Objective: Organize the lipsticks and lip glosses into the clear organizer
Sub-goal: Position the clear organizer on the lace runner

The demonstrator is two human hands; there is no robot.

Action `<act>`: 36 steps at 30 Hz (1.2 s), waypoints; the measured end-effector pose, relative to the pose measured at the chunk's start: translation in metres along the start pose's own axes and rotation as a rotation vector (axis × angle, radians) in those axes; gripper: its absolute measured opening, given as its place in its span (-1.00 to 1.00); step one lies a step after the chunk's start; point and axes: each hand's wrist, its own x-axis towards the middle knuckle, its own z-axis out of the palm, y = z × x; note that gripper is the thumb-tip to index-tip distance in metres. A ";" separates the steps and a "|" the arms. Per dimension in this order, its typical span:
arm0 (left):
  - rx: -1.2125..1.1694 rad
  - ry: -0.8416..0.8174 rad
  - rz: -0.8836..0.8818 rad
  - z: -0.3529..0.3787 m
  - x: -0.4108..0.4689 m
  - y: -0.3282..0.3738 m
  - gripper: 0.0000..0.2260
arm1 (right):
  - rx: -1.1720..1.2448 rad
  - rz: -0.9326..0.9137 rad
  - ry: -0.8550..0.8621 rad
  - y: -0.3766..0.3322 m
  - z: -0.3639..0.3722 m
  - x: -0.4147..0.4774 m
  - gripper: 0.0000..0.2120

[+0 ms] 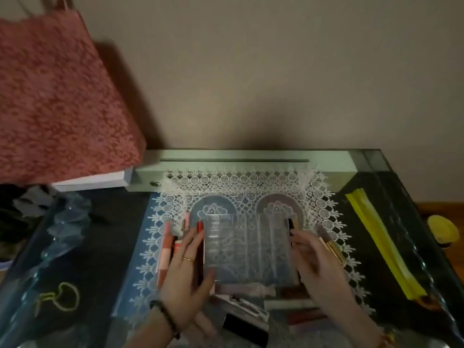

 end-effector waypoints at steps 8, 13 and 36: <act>0.355 0.075 0.263 0.027 0.010 -0.044 -0.46 | -0.175 -0.384 0.106 0.044 0.021 0.010 -0.71; 0.445 0.149 0.384 0.032 0.003 -0.055 -0.47 | -0.279 -0.542 0.126 0.058 0.023 0.004 -0.76; 0.348 0.150 0.340 0.032 0.020 -0.068 -0.50 | -0.118 -0.471 0.169 0.060 0.027 0.002 -0.78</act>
